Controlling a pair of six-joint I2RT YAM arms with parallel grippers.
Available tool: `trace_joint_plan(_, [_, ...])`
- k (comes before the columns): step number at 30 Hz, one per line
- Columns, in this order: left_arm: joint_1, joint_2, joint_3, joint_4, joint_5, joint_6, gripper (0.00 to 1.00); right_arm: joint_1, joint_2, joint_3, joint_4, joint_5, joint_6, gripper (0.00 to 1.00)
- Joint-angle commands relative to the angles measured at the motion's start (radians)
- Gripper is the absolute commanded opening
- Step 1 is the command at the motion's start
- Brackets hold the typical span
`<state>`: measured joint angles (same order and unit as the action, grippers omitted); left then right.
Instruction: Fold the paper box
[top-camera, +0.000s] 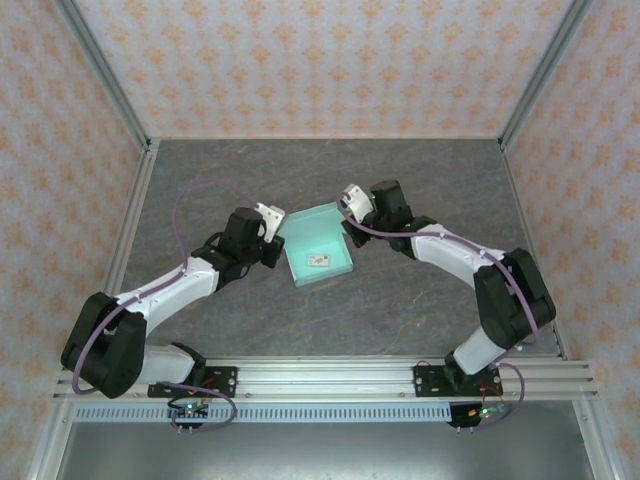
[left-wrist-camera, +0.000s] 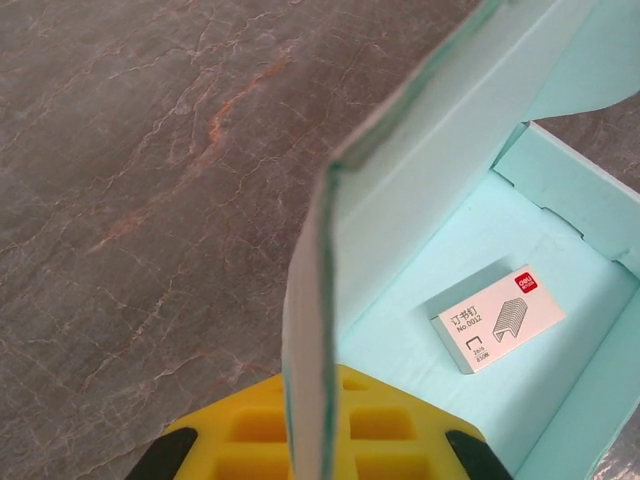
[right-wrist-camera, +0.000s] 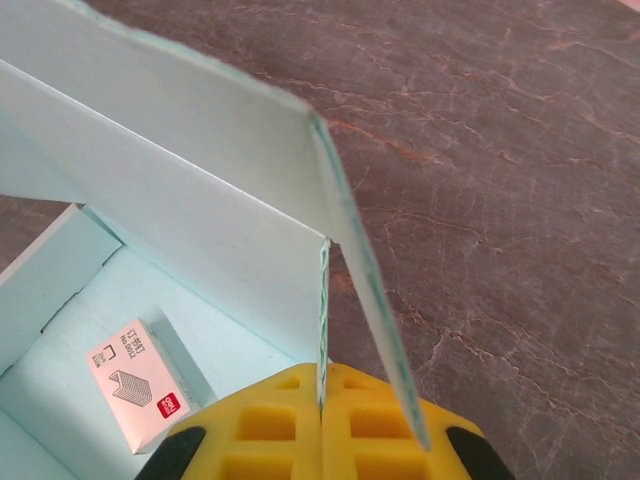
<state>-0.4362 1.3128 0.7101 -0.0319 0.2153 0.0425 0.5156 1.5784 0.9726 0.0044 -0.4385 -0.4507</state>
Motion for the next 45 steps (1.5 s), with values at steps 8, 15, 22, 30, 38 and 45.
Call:
trace_joint_plan(8, [-0.02,0.002,0.031,0.074,-0.134,-0.227,0.0,0.106,-0.047,-0.036,0.123,0.287,0.328,0.0])
trace_joint_plan(15, [-0.075,0.058,0.068,0.081,-0.311,-0.349,0.0,0.166,-0.013,-0.023,0.142,0.432,0.449,0.0])
trace_joint_plan(22, [-0.126,0.132,0.123,0.098,-0.424,-0.437,0.0,0.176,0.042,-0.01,0.189,0.487,0.514,0.0])
trace_joint_plan(30, [-0.181,0.212,0.129,0.16,-0.528,-0.498,0.0,0.182,0.075,-0.019,0.231,0.509,0.557,0.0])
trace_joint_plan(38, [-0.232,0.223,0.091,0.2,-0.633,-0.553,0.0,0.21,0.061,-0.08,0.298,0.58,0.598,0.0])
trace_joint_plan(45, [-0.256,0.21,0.041,0.244,-0.686,-0.572,0.0,0.216,0.06,-0.146,0.395,0.584,0.591,0.0])
